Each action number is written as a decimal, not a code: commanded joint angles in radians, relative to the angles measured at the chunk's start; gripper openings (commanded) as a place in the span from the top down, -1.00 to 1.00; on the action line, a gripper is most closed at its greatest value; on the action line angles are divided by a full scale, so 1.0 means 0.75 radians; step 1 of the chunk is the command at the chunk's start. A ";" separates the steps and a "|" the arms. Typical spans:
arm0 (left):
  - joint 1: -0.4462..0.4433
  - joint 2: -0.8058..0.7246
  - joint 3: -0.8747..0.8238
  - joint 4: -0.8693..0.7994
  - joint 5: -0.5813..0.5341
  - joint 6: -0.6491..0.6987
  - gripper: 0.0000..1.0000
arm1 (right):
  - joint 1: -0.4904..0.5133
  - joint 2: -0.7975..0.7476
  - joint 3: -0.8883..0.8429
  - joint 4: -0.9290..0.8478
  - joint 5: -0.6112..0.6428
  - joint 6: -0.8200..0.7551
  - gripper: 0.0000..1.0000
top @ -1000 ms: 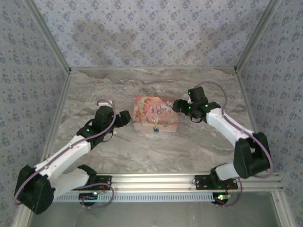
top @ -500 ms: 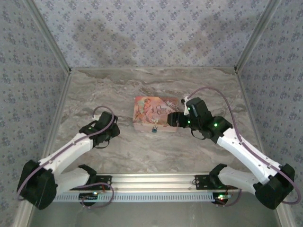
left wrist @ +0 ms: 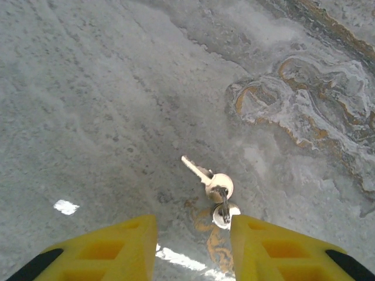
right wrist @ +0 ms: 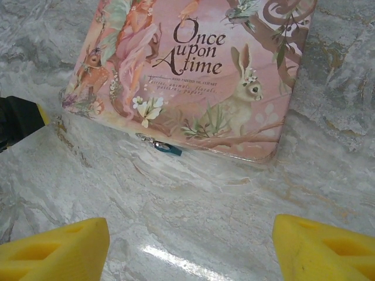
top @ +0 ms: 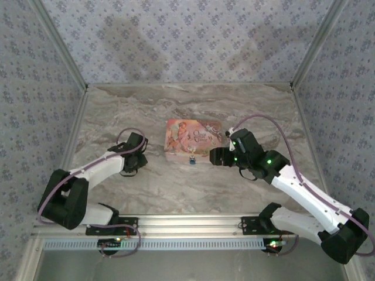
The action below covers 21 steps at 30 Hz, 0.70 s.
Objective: Unlock the padlock with the key
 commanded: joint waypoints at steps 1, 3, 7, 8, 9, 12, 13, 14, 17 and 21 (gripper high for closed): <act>0.007 0.050 0.037 0.048 0.034 -0.012 0.28 | 0.004 0.002 -0.022 -0.032 0.020 0.027 -0.51; 0.007 0.078 0.041 0.060 0.042 -0.018 0.29 | 0.005 0.006 -0.026 -0.030 0.016 0.026 -0.52; 0.007 0.127 0.051 0.078 0.042 -0.025 0.34 | 0.001 0.014 -0.029 -0.026 0.015 0.027 -0.52; 0.009 0.136 0.053 0.078 0.034 -0.025 0.36 | 0.001 0.014 -0.028 -0.025 0.014 0.027 -0.51; 0.009 0.146 0.054 0.076 0.027 -0.023 0.38 | -0.003 0.014 -0.030 -0.021 0.011 0.026 -0.52; 0.013 0.166 0.053 0.080 0.017 -0.017 0.48 | -0.001 0.016 -0.036 -0.018 0.012 0.027 -0.52; 0.016 0.172 0.051 0.082 0.021 -0.014 0.55 | -0.003 0.017 -0.041 -0.017 0.010 0.026 -0.52; 0.018 0.177 0.049 0.087 0.023 -0.011 0.58 | -0.001 0.016 -0.045 -0.016 0.009 0.028 -0.52; 0.024 0.178 0.038 0.086 0.031 0.006 0.79 | -0.004 0.017 -0.052 -0.010 0.009 0.037 -0.52; 0.026 0.140 0.030 0.067 0.040 0.043 1.00 | -0.004 0.023 -0.055 0.001 0.013 0.044 -0.52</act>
